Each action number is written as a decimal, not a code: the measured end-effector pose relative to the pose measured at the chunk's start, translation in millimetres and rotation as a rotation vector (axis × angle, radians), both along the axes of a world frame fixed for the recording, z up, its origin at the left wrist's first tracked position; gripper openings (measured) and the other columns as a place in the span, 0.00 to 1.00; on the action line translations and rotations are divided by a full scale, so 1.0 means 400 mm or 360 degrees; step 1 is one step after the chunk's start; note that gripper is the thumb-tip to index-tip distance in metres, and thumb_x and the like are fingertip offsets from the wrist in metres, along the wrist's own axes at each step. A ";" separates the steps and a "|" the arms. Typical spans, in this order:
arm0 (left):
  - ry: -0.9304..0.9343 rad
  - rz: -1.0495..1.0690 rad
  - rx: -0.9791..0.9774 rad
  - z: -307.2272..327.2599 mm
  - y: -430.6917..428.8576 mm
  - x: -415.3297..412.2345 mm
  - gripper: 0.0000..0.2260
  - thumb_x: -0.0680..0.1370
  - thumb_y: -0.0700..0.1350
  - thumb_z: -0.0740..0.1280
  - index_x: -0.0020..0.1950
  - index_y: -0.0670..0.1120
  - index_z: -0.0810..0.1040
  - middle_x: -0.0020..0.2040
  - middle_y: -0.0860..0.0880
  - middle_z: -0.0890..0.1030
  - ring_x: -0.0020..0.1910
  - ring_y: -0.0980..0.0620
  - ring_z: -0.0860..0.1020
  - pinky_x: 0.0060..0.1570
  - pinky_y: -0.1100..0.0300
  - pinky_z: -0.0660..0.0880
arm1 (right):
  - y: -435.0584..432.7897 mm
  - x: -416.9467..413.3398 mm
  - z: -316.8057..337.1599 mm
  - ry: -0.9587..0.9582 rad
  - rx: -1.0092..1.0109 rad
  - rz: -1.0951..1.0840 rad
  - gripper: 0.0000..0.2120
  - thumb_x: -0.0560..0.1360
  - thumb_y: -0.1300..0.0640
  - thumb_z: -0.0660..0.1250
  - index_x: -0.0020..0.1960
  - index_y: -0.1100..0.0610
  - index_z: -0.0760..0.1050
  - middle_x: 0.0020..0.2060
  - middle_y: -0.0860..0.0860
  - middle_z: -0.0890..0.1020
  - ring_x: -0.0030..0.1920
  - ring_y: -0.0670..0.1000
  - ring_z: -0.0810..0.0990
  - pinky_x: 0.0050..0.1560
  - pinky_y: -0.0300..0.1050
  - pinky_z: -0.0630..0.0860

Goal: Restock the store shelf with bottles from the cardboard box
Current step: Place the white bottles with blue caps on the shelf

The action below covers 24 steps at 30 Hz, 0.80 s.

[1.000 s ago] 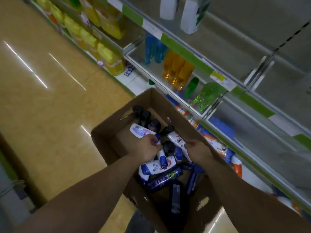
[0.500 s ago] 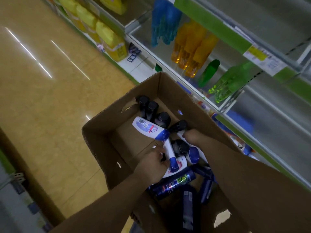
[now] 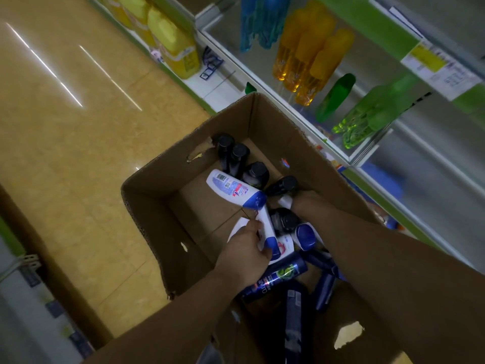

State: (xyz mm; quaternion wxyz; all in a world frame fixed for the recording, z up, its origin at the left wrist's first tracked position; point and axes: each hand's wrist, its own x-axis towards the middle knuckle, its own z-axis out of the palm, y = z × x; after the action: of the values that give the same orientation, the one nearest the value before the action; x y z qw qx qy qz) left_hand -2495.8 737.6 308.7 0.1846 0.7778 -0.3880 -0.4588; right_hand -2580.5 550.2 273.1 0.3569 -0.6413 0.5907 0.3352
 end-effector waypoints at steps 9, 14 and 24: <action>-0.0150 -0.0001 -0.0153 0.056 0.007 -0.034 0.11 0.77 0.47 0.66 0.60 0.50 0.75 0.50 0.51 0.80 0.50 0.50 0.78 0.50 0.57 0.75 | 0.008 -0.077 0.132 -0.0210 -0.0076 0.0025 0.18 0.79 0.55 0.63 0.65 0.63 0.75 0.62 0.62 0.79 0.59 0.61 0.80 0.46 0.44 0.70; -0.0096 0.0056 -0.0344 0.111 -0.008 -0.076 0.07 0.78 0.49 0.66 0.56 0.55 0.75 0.42 0.56 0.79 0.41 0.57 0.77 0.42 0.62 0.72 | 0.058 -0.166 0.261 -0.0521 -0.0182 -0.0280 0.19 0.78 0.59 0.67 0.68 0.57 0.74 0.62 0.58 0.79 0.55 0.56 0.77 0.51 0.45 0.71; -0.0340 -0.0407 -0.0197 0.127 -0.095 -0.129 0.27 0.73 0.50 0.68 0.71 0.54 0.63 0.51 0.44 0.82 0.46 0.39 0.81 0.38 0.51 0.77 | 0.144 -0.284 0.379 -0.0836 -0.0513 -0.0777 0.25 0.75 0.57 0.73 0.70 0.55 0.72 0.63 0.54 0.79 0.61 0.58 0.78 0.60 0.55 0.76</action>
State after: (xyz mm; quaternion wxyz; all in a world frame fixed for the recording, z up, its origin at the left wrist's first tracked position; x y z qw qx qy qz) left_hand -2547.5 699.8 359.5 0.1301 0.7534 -0.5287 -0.3686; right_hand -2694.1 607.6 424.8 0.4598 -0.5937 0.6596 -0.0321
